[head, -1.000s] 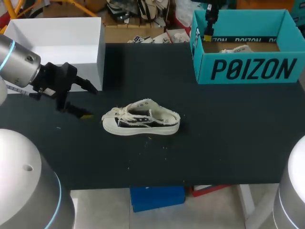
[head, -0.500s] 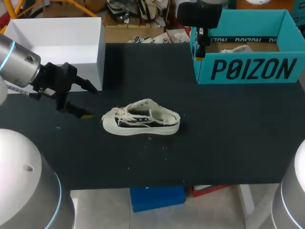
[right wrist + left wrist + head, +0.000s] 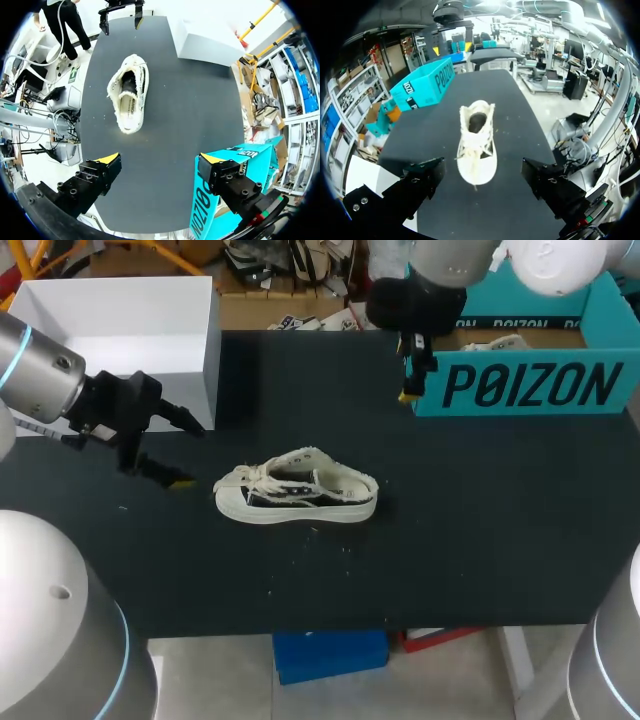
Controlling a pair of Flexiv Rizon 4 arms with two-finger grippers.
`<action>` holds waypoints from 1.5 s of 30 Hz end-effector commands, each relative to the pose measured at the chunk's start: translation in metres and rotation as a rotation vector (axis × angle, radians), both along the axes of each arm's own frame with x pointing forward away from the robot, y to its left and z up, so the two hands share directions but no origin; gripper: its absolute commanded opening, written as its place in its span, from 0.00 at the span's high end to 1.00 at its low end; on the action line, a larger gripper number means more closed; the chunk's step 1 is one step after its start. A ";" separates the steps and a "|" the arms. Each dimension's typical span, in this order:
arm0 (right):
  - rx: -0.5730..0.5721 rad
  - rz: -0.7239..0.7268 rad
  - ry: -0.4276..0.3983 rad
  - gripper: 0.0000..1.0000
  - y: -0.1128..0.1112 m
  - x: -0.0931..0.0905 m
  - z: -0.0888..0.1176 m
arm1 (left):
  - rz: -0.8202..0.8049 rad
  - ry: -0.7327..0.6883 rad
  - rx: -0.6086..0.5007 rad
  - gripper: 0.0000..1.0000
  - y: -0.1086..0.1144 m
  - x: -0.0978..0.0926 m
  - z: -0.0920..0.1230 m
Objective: Take the shoe out of the shoebox, open the shoe tongue, remove and reinsert the insole, then place the shoe into the shoebox
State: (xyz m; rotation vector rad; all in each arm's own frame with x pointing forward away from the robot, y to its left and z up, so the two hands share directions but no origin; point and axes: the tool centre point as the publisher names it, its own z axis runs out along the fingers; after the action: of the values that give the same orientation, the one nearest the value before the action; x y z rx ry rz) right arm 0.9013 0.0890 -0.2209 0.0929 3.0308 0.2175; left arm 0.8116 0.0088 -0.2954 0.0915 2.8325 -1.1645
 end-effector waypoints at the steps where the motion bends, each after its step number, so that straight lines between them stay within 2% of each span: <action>1: 0.007 0.001 -0.006 0.00 -0.003 -0.003 -0.001 | 0.001 -0.004 0.000 0.00 0.000 0.000 -0.002; 10: 0.007 0.001 -0.006 0.00 -0.003 -0.003 -0.001 | 0.001 -0.004 0.000 0.00 0.000 0.000 -0.002; 12: 0.018 0.023 0.008 0.00 -0.001 -0.004 -0.006 | 0.001 -0.004 0.000 0.00 0.000 0.000 -0.002; 22: 0.074 0.013 0.059 0.00 0.021 -0.047 -0.029 | 0.001 -0.004 0.000 0.00 0.000 0.000 -0.002; 28: 0.113 -0.009 0.041 0.00 0.033 -0.070 -0.037 | 0.001 -0.004 0.000 0.00 0.000 0.000 -0.002; 33: 0.152 0.033 0.022 0.00 0.048 -0.088 -0.048 | 0.001 -0.004 0.000 0.00 0.000 0.000 -0.002; 35: 0.139 0.074 0.058 0.00 0.052 -0.096 -0.052 | 0.001 -0.004 0.000 0.00 0.000 0.000 -0.002; 45: 0.139 0.074 0.058 0.00 0.052 -0.096 -0.052 | 0.001 -0.004 0.000 0.00 0.000 0.000 -0.002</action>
State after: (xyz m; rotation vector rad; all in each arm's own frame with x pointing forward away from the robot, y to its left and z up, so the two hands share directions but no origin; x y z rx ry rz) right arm 0.8056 0.1412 -0.2731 -0.0023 3.0768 0.4399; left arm 0.8117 0.0088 -0.2955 0.0912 2.8324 -1.1643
